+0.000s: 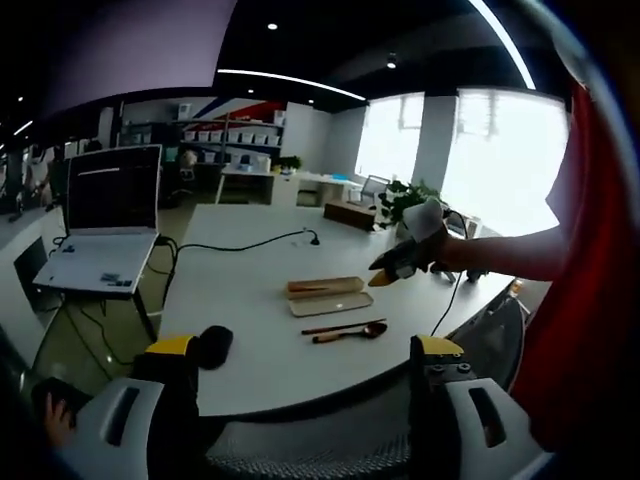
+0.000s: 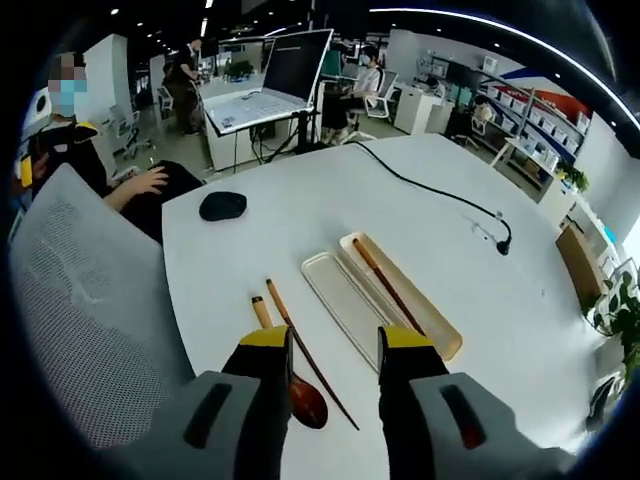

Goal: Arrange the utensils inside the cutlery case until each visible utensil rests in its matching compartment.

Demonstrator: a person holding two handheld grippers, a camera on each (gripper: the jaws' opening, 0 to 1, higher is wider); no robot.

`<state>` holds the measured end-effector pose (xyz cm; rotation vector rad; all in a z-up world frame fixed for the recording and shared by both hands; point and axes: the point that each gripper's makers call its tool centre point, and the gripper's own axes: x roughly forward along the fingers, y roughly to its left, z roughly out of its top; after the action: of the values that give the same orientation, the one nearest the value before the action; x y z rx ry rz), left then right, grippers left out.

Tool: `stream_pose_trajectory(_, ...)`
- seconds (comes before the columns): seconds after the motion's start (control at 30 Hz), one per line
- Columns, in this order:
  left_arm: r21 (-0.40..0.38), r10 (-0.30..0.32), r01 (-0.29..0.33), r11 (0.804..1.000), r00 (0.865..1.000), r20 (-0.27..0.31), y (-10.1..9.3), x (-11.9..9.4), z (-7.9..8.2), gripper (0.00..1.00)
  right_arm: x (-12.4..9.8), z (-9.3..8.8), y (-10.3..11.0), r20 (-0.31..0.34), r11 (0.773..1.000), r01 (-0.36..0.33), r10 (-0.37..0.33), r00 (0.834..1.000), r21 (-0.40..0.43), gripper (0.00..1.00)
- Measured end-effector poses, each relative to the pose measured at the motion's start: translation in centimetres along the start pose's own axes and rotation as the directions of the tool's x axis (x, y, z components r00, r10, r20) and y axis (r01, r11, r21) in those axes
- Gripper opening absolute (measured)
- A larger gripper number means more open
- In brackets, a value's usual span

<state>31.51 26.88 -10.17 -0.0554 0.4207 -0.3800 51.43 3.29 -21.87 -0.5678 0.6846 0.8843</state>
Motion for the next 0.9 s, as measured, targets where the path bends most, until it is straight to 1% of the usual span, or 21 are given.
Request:
stream_pose_trajectory(0.03, 0.006, 0.004, -0.004, 1.0, 1.0, 0.007, -0.1, 0.0, 0.3, 0.89, 0.1, -0.1, 0.0, -0.008, 1.0, 0.004, -0.005, 1.0, -0.021, 0.29)
stream_pose_trajectory(0.1, 0.014, 0.006, -0.006, 1.0, 1.0, 0.017, -0.4, 0.1, 0.6, 0.89, 0.5, 0.0, 0.1, 0.015, 1.0, 0.002, -0.002, 1.0, -0.005, 0.29)
stream_pose_trajectory(0.17, 0.065, 0.008, -0.011, 0.998, 0.999, 0.052, -0.7, 0.3, 1.3, 0.84, 1.1, 0.6, 1.0, 0.077, 0.998, -0.042, 0.038, 0.996, 0.056, 0.31)
stream_pose_trajectory(0.2, 0.06, 0.011, -0.013, 0.998, 0.999, 0.042, -1.0, 0.4, 1.2, 0.83, 1.3, 0.6, 1.6, 0.087, 0.993, -0.075, 0.067, 0.994, 0.092, 0.31)
stream_pose_trajectory(0.23, 0.056, 0.015, -0.017, 0.998, 0.999, 0.042, -1.2, 0.5, 1.3, 0.83, 1.5, 0.3, 1.6, 0.08, 0.994, -0.071, 0.064, 0.995, 0.085, 0.31)
stream_pose_trajectory(0.3, 0.021, -0.016, 0.014, 1.0, 0.996, 0.087, -2.2, 0.7, 2.1, 0.83, 1.6, 0.1, 1.9, 0.078, 0.996, -0.071, 0.067, 0.995, 0.047, 0.29)
stream_pose_trajectory(0.37, 0.031, -0.001, -0.001, 1.0, 0.998, 0.065, -2.5, 1.0, 1.7, 0.83, 1.7, -0.5, 2.3, 0.048, 0.996, -0.089, 0.087, 0.995, 0.024, 0.29)
stream_pose_trajectory(0.43, 0.052, 0.011, -0.013, 0.999, 0.999, 0.034, -2.6, 1.3, 1.1, 0.85, 1.7, -0.6, 2.4, 0.046, 0.996, -0.09, 0.089, 0.995, 0.014, 0.29)
stream_pose_trajectory(0.47, 0.057, 0.006, -0.007, 0.998, 1.0, 0.016, -2.7, 1.4, 0.6, 0.85, 1.7, -0.6, 2.5, 0.045, 0.996, -0.091, 0.091, 0.995, 0.009, 0.29)
stream_pose_trajectory(0.5, 0.061, 0.0, -0.001, 0.998, 1.0, 0.012, -2.9, 1.5, 0.4, 0.86, 1.7, -0.7, 2.5, 0.045, 0.996, -0.094, 0.093, 0.995, 0.009, 0.29)
stream_pose_trajectory(0.53, 0.068, -0.007, 0.007, 0.998, 1.0, 0.0, -3.1, 1.5, 0.1, 0.86, 1.7, -0.7, 2.7, 0.045, 0.995, -0.101, 0.1, 0.994, 0.008, 0.27)
stream_pose_trajectory(0.6, 0.078, -0.001, 0.003, 0.997, 0.999, -0.034, -3.0, 1.6, -0.7, 0.85, 1.7, -0.8, 2.9, 0.04, 0.995, -0.1, 0.1, 0.994, -0.005, 0.24)
stream_pose_trajectory(0.63, 0.081, 0.0, 0.003, 0.997, 0.999, -0.041, -2.9, 1.6, -0.9, 0.84, 1.6, -0.7, 2.9, 0.043, 0.995, -0.099, 0.099, 0.994, -0.004, 0.23)
stream_pose_trajectory(0.7, 0.078, -0.005, 0.009, 0.997, 0.999, -0.051, -2.7, 1.6, -1.4, 0.82, 1.5, -0.4, 2.9, 0.057, 0.995, -0.1, 0.099, 0.994, 0.022, 0.22)
stream_pose_trajectory(0.8, 0.071, -0.017, 0.021, 0.997, 0.998, -0.059, -2.5, 1.6, -1.9, 0.82, 1.4, -0.6, 2.9, 0.04, 0.996, -0.083, 0.082, 0.996, 0.017, 0.2)
stream_pose_trajectory(0.87, 0.068, -0.03, 0.033, 0.997, 0.998, -0.054, -2.4, 1.5, -1.9, 0.82, 1.2, -0.5, 2.9, 0.042, 0.997, -0.08, 0.079, 0.996, 0.015, 0.2)
stream_pose_trajectory(0.9, 0.078, -0.035, 0.038, 0.996, 0.999, -0.042, -2.3, 1.5, -1.7, 0.82, 1.1, -0.5, 2.9, 0.043, 0.997, -0.078, 0.077, 0.996, 0.019, 0.2)
